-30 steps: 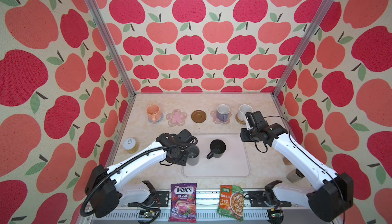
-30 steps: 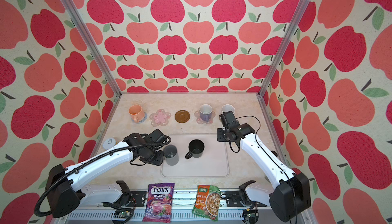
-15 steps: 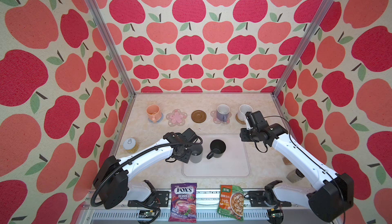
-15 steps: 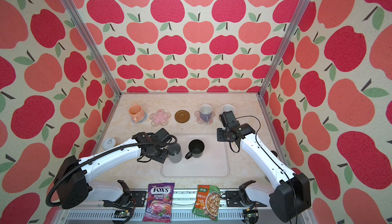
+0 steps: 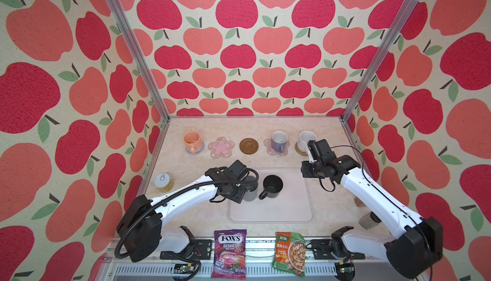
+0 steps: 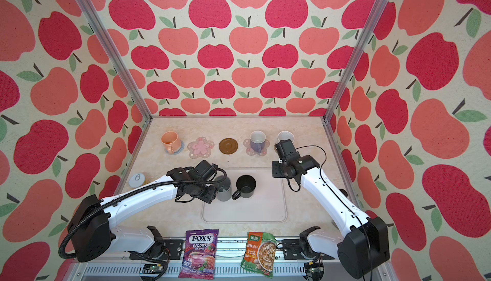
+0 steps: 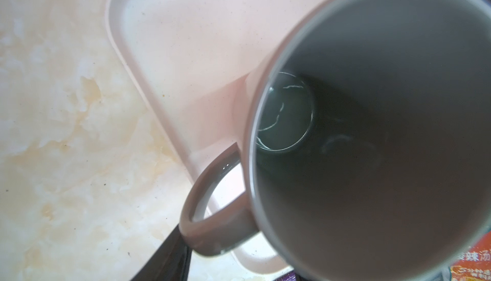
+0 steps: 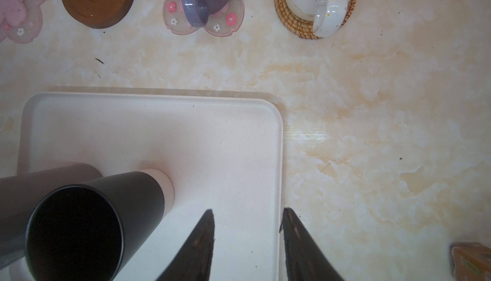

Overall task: Place cups on coasters
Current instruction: Move the cup to the tray.

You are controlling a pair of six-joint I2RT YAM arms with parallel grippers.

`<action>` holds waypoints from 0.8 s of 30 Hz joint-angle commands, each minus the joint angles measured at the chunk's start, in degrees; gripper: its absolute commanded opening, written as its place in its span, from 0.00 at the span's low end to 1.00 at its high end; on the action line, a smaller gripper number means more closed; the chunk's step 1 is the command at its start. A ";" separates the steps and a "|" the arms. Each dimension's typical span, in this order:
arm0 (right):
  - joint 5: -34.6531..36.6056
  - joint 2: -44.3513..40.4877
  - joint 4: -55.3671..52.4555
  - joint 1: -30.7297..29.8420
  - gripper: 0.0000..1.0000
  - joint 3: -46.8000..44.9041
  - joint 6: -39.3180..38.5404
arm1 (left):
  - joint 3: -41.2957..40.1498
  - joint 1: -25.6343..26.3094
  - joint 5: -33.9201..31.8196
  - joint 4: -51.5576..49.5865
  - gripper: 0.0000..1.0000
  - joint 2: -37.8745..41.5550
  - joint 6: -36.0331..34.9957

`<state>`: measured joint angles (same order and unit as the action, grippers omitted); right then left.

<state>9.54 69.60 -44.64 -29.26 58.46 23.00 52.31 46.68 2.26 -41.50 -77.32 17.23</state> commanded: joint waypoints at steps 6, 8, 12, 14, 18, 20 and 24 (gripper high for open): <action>0.62 -0.79 -1.66 -0.28 0.45 -0.63 -0.48 | 0.86 1.44 5.27 0.00 0.58 0.57 -4.03; 0.57 -0.70 -1.84 -0.25 0.46 -0.46 -0.48 | 1.38 2.08 6.17 -1.38 0.58 0.77 -4.23; 0.63 -0.79 -1.75 -0.28 0.46 -0.45 -0.37 | 3.13 3.15 7.19 -4.35 0.57 1.18 -3.52; 0.29 -0.54 -1.59 -0.28 0.46 -0.45 -0.18 | 3.76 3.38 6.24 -4.98 0.57 1.94 -3.61; -0.78 -0.35 -1.41 -0.25 0.46 -0.17 0.12 | 4.25 3.34 -0.16 -6.78 0.57 3.40 -4.18; -0.50 -0.66 -1.64 -0.27 0.46 -0.07 0.13 | 4.34 3.37 -3.36 -7.50 0.57 3.89 -4.40; -0.22 -1.31 -1.94 -0.26 0.46 -0.25 0.20 | 2.68 3.09 -4.38 -5.26 0.57 5.09 -5.97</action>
<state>9.34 69.56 -45.04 -29.26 58.46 23.05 55.02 49.91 1.13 -46.11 -73.49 13.30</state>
